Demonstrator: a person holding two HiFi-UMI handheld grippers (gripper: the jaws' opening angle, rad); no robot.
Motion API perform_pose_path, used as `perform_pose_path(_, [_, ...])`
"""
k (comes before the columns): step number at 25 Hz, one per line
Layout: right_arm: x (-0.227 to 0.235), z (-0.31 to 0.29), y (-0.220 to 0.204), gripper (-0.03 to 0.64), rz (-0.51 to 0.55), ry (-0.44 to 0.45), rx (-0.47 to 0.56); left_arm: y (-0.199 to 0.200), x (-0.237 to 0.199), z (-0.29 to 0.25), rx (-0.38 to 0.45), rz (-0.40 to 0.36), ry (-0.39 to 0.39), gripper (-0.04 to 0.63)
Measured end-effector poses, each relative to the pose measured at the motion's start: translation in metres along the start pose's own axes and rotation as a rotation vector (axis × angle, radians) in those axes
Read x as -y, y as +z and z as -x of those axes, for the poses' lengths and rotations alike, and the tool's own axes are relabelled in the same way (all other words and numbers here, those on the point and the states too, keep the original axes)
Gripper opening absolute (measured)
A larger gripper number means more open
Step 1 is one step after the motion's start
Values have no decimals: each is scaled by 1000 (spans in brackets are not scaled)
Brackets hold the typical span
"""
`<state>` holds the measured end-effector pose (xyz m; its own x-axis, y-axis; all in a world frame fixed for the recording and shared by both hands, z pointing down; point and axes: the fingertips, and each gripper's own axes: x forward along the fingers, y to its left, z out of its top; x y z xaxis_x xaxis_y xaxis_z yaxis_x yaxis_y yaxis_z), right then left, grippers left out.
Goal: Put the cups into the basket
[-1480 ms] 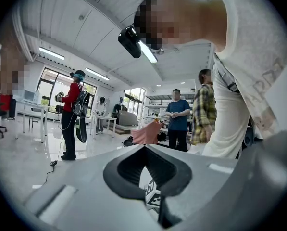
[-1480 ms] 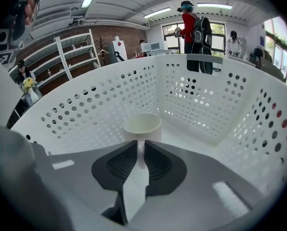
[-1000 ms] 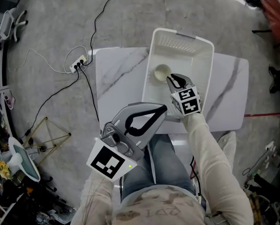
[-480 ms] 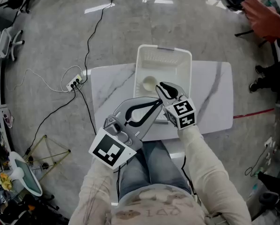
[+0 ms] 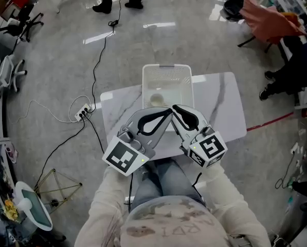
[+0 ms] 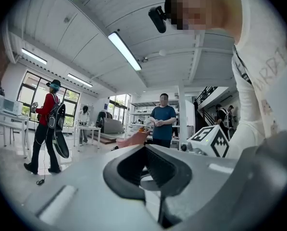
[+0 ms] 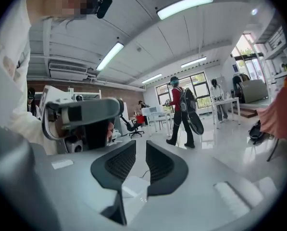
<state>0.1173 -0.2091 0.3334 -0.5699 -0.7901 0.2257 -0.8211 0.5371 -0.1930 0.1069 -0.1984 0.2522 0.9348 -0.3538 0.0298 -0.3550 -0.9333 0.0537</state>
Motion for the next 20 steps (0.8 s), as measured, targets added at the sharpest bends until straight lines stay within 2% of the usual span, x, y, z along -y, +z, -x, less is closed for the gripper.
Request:
perform_pose_path(8, [-69, 59, 63, 87, 69, -23, 163, 29, 38, 40, -3, -45, -18, 0])
perform_pose_path(14, [-115, 90, 65, 81, 75, -52, 203, 38, 73, 74, 8, -31, -34, 0])
perform_pose_path(20, [-145, 112, 64, 54, 82, -72, 221, 43, 101, 93, -5, -55, -52, 0])
